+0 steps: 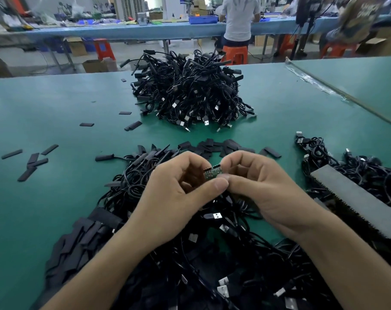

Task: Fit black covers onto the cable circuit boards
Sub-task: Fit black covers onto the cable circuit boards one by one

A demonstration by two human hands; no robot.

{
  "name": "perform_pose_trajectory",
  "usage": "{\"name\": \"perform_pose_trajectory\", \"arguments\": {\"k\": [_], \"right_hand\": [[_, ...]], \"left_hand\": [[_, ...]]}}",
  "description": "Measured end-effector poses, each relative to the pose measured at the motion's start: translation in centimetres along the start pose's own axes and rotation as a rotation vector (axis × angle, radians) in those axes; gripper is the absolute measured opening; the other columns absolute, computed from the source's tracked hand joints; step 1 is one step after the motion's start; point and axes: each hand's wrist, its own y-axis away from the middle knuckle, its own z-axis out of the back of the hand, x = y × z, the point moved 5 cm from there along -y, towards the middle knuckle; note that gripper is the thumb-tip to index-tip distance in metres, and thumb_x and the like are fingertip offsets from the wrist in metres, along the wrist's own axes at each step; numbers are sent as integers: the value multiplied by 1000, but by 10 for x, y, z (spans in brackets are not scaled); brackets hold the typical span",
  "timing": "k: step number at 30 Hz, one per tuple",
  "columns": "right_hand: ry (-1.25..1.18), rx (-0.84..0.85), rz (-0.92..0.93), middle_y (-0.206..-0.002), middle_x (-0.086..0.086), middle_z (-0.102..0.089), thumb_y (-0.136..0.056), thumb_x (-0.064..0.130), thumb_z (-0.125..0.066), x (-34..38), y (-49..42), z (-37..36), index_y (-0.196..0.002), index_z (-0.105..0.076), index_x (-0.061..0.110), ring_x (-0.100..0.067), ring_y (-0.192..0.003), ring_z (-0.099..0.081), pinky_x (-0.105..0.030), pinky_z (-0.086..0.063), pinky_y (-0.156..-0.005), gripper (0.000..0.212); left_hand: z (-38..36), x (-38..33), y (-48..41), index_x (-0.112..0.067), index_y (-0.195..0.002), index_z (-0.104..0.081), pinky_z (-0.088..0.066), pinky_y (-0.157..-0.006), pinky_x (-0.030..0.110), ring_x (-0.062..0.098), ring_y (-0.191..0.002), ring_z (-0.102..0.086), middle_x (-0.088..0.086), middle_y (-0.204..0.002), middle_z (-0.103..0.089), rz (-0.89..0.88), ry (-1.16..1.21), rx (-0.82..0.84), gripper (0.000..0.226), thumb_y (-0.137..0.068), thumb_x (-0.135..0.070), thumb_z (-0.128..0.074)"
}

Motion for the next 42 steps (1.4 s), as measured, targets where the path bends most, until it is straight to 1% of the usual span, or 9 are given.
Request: {"name": "perform_pose_trajectory", "arguments": {"k": [4, 13, 16, 24, 28, 30, 34, 37, 42], "right_hand": [[-242, 93, -7, -83, -8, -65, -70, 27, -86, -3, 1, -6, -80, -72, 19, -14, -76, -59, -23, -51, -75, 19], [-232, 101, 1, -70, 3, -66, -78, 36, -72, -2, 2, -16, -71, -72, 23, -8, -65, -62, -21, -53, -64, 14], [-309, 104, -54, -67, -1, -67, -76, 33, -72, -6, 4, -20, -69, -72, 19, -9, -60, -64, -21, -54, -58, 16], [-383, 21, -75, -62, 2, -64, -80, 30, -74, 2, 3, -17, -66, -71, 19, -7, -54, -60, -20, -54, -54, 18], [164, -538, -71, -65, 8, -62, -87, 30, -70, -2, 2, 39, -74, -69, 22, -7, -61, -54, -17, -46, -58, 16], [635, -653, -34, -67, 7, -62, -92, 28, -69, 2, 4, 58, -78, -65, 21, -9, -61, -56, -17, -43, -56, 16], [1168, -585, -82, -86, -2, -67, -94, 26, -65, 3, 6, 60, -93, -63, 21, -22, -80, -61, -37, -51, -73, 6], [1509, -477, -248, -109, -4, -58, -93, 21, -62, 2, 9, 56, -121, -58, 25, -27, -104, -55, -40, -48, -86, 28], [1474, -420, 49, -110, -2, -62, -92, 10, -61, 26, 9, 22, -118, -69, 23, -24, -101, -55, -39, -48, -88, 30]], "left_hand": [[1, -1, -2, -26, -74, -66, -44, -52, 14, -1, -53, -53, -11, -59, -61, -14, 174, 25, 20, -69, -39, -80], [1, 1, 0, -11, -74, -67, -52, -55, 23, 12, -57, -60, 4, -61, -66, 19, 222, 33, 32, -68, -34, -88], [2, 3, 0, -7, -73, -65, -50, -61, 40, 27, -61, -58, 23, -69, -64, 33, 240, 33, 37, -65, -36, -87], [5, -2, -2, -21, -75, -71, -56, -59, 23, 13, -60, -65, 2, -69, -71, -53, 282, 47, 15, -74, -33, -80], [25, -1, -8, -31, -79, -69, -59, -72, 31, 24, -80, -74, 7, -84, -76, -65, 400, -166, 13, -91, -35, -67], [35, 0, -9, -28, -78, -64, -59, -70, 34, 25, -71, -73, 5, -75, -74, -31, 508, -262, 16, -91, -39, -63], [53, 0, -8, -29, -74, -61, -48, -47, 22, 6, -40, -42, -10, -51, -48, -30, 447, -460, 23, -96, -37, -59], [59, 5, -9, -28, -72, -69, -34, -37, 17, 5, -37, -33, -12, -47, -41, -3, 302, -493, 25, -96, -32, -62], [46, 18, -12, -41, -95, -73, -39, -46, 16, 1, -45, -43, -11, -49, -56, 38, -162, -332, 12, -94, -36, -62]]}}
